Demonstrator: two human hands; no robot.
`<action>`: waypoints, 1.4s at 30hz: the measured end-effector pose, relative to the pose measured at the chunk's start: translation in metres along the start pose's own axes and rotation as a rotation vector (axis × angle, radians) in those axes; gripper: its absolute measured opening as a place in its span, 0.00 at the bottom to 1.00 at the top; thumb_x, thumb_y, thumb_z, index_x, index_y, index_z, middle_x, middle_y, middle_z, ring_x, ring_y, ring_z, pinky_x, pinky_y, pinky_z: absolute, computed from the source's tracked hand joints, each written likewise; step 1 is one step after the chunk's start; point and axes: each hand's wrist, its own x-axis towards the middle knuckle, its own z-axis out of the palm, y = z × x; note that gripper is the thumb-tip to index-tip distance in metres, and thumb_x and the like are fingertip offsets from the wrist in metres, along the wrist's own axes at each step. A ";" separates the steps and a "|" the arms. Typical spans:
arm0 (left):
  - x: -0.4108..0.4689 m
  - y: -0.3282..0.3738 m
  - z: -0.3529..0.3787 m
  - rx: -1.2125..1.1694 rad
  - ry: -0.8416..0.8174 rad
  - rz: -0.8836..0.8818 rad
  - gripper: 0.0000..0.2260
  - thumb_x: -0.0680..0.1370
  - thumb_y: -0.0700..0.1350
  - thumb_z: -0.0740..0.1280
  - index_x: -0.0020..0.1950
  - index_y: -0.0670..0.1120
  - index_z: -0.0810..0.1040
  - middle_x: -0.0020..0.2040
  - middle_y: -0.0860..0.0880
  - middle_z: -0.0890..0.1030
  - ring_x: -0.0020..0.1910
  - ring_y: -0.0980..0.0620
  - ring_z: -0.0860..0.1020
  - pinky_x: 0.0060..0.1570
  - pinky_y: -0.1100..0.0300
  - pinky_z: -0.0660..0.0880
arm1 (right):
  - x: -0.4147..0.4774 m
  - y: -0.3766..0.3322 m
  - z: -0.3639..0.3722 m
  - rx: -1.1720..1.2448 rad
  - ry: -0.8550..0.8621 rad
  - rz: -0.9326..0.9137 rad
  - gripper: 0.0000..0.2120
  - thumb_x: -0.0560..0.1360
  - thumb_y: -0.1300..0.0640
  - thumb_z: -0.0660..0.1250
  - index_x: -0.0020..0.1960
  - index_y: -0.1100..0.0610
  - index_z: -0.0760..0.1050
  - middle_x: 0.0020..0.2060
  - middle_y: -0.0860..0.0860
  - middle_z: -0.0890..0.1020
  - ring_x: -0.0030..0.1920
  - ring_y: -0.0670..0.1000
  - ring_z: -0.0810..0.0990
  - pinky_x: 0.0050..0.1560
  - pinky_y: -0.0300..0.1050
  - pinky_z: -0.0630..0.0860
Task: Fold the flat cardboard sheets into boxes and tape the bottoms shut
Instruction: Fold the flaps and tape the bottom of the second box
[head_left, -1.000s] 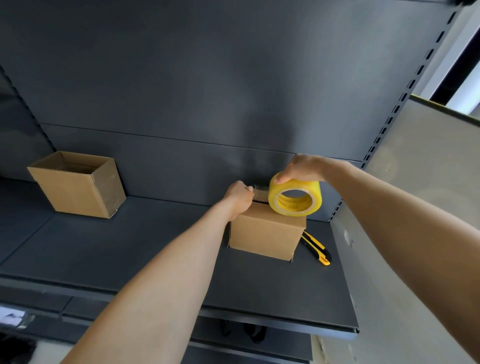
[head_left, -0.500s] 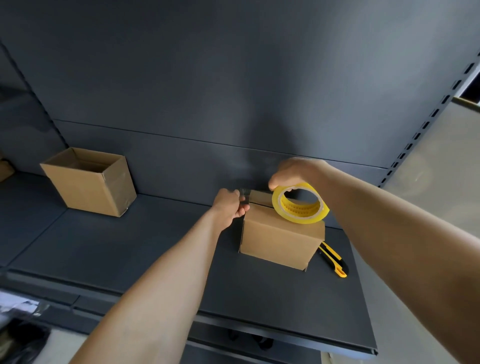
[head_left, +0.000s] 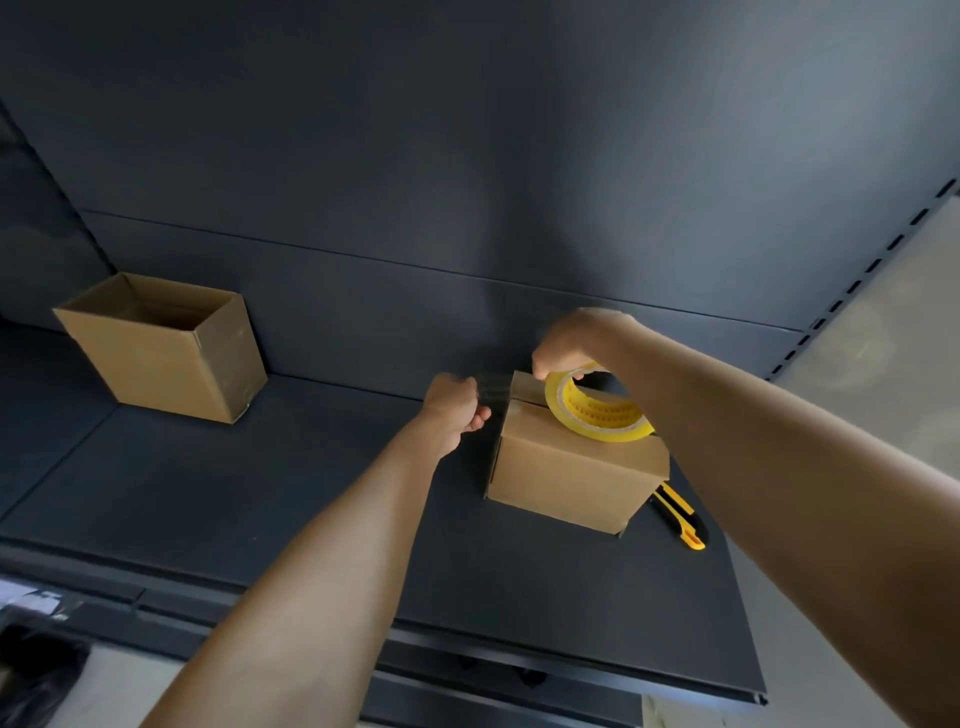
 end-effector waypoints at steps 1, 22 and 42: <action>0.001 -0.002 -0.002 0.005 0.007 -0.006 0.09 0.82 0.41 0.55 0.43 0.43 0.69 0.38 0.45 0.72 0.27 0.54 0.71 0.21 0.66 0.67 | 0.001 -0.003 0.000 -0.020 0.006 0.004 0.14 0.71 0.46 0.63 0.31 0.52 0.70 0.31 0.49 0.77 0.33 0.50 0.76 0.37 0.41 0.69; 0.009 -0.023 0.020 0.403 -0.132 0.006 0.06 0.78 0.37 0.56 0.41 0.43 0.68 0.34 0.47 0.71 0.29 0.52 0.68 0.24 0.62 0.65 | 0.012 -0.008 0.006 -0.044 0.075 0.083 0.09 0.70 0.45 0.65 0.41 0.50 0.75 0.34 0.46 0.77 0.34 0.47 0.75 0.30 0.38 0.67; -0.010 -0.007 0.046 0.319 -0.086 0.377 0.16 0.83 0.45 0.53 0.68 0.44 0.71 0.63 0.44 0.76 0.60 0.47 0.75 0.51 0.62 0.69 | 0.015 -0.010 0.003 -0.052 -0.029 0.061 0.13 0.74 0.43 0.57 0.46 0.50 0.75 0.34 0.47 0.81 0.36 0.48 0.79 0.32 0.39 0.68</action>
